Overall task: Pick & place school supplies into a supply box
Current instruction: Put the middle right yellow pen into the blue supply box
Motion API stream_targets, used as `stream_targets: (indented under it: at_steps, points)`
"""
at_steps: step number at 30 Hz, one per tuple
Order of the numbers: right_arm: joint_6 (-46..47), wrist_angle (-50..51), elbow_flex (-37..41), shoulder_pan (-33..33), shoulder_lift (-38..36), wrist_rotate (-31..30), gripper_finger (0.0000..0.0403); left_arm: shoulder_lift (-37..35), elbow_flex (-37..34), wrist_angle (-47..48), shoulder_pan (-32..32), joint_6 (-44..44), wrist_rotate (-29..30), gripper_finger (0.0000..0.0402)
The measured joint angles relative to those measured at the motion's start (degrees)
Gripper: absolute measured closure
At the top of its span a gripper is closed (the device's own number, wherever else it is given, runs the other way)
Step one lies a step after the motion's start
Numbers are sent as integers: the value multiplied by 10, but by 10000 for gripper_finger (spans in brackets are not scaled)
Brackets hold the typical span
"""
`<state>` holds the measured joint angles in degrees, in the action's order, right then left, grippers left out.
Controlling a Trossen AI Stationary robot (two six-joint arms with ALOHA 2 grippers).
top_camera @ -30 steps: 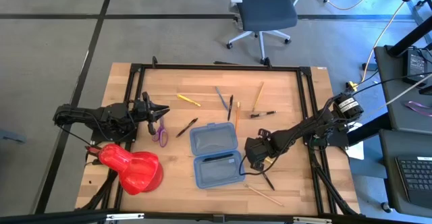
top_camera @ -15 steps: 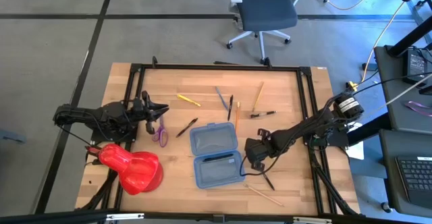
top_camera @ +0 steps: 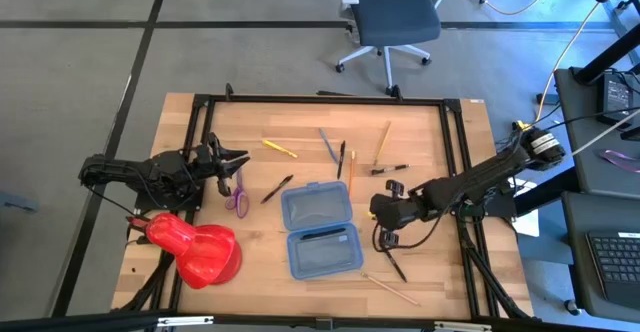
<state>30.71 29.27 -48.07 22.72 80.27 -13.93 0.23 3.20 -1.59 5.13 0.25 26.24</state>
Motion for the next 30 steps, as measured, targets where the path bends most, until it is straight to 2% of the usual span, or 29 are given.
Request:
stream_targets:
  at_steps: [4,7,12,17,23,30]
  points:
    - [4,10,0,0,-1,3,343,0,0,1,0,1,0,305]
    - [-13,-36,0,0,-1,3,344,0,0,1,0,1,0,297]
    - [-107,-208,0,0,7,26,338,9,0,4,0,0,-5,287]
    - [-205,-352,-2,-10,48,55,336,36,0,5,0,0,-31,277]
    - [-251,-434,-1,-52,116,146,335,87,1,-4,0,-17,-54,263]
    - [-282,-444,-1,-91,162,220,334,168,38,2,0,-36,-43,265]
